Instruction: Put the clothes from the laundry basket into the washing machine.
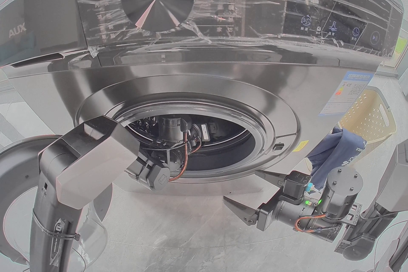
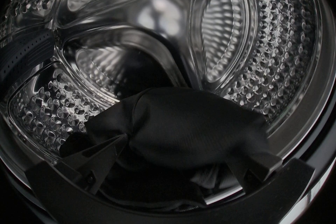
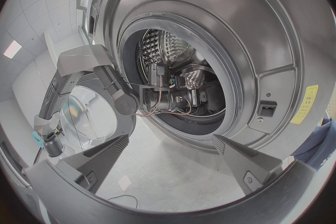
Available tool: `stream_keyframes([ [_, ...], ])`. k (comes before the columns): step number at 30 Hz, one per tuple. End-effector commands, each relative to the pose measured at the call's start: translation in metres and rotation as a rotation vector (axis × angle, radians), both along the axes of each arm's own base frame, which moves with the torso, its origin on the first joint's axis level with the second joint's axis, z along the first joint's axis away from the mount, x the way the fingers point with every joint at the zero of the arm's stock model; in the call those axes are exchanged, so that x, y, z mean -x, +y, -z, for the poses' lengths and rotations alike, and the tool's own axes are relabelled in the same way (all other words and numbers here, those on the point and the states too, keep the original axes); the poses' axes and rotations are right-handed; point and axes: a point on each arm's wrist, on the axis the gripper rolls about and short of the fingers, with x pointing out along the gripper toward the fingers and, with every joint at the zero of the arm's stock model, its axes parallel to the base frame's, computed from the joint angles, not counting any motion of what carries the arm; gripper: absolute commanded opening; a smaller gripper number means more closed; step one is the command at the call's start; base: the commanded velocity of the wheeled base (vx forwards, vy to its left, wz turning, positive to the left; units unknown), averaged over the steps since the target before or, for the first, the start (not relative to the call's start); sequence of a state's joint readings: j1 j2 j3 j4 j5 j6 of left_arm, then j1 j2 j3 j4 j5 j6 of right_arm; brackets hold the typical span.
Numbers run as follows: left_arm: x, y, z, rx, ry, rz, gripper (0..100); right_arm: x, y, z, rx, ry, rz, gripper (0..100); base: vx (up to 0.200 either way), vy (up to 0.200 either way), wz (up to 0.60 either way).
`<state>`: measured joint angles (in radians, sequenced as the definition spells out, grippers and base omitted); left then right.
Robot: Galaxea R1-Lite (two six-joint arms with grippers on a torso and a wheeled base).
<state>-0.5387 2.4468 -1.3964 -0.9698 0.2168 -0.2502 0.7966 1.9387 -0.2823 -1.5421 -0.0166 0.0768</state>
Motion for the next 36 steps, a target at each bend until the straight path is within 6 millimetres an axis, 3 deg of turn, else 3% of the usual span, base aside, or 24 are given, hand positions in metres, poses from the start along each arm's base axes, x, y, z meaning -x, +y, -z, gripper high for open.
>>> stream_keyframes([
  [1,0.001,-0.005,0.019,-0.041,0.028,0.013,100,0.000,0.000,0.001,0.002,0.002,-0.002,100,0.000,0.000,0.00],
  [2,-0.001,-0.006,0.031,-0.072,0.035,0.014,100,0.000,0.001,0.002,0.005,0.005,-0.002,100,0.000,0.000,0.00],
  [9,-0.011,-0.006,0.052,-0.119,0.045,0.007,100,0.000,0.002,0.003,0.006,0.006,-0.007,100,0.000,0.000,0.00],
  [10,-0.012,-0.006,0.052,-0.119,0.045,0.008,0,0.000,0.002,0.003,0.006,0.006,-0.007,100,0.000,0.000,0.00],
  [15,-0.033,-0.014,0.034,-0.051,-0.057,-0.024,0,0.000,0.002,0.004,0.007,0.009,-0.008,100,0.000,0.000,0.00],
  [20,-0.057,-0.010,0.019,0.009,-0.158,-0.093,0,-0.001,0.003,0.005,0.011,0.014,-0.008,100,0.000,0.000,0.00],
  [29,-0.061,-0.007,0.011,0.057,-0.166,-0.104,0,-0.001,0.003,0.005,0.011,0.014,-0.010,100,0.000,0.000,0.00],
  [30,-0.060,-0.007,0.011,0.058,-0.165,-0.103,100,-0.001,0.003,0.005,0.011,0.014,-0.008,100,0.000,0.000,0.00],
  [35,-0.052,-0.010,0.000,0.091,-0.157,-0.090,100,-0.001,0.003,0.005,0.011,0.014,-0.007,100,0.000,0.000,0.00],
  [36,-0.043,-0.013,-0.005,0.089,-0.138,-0.077,100,-0.001,0.003,0.005,0.011,0.014,-0.007,100,0.000,0.000,0.00],
])
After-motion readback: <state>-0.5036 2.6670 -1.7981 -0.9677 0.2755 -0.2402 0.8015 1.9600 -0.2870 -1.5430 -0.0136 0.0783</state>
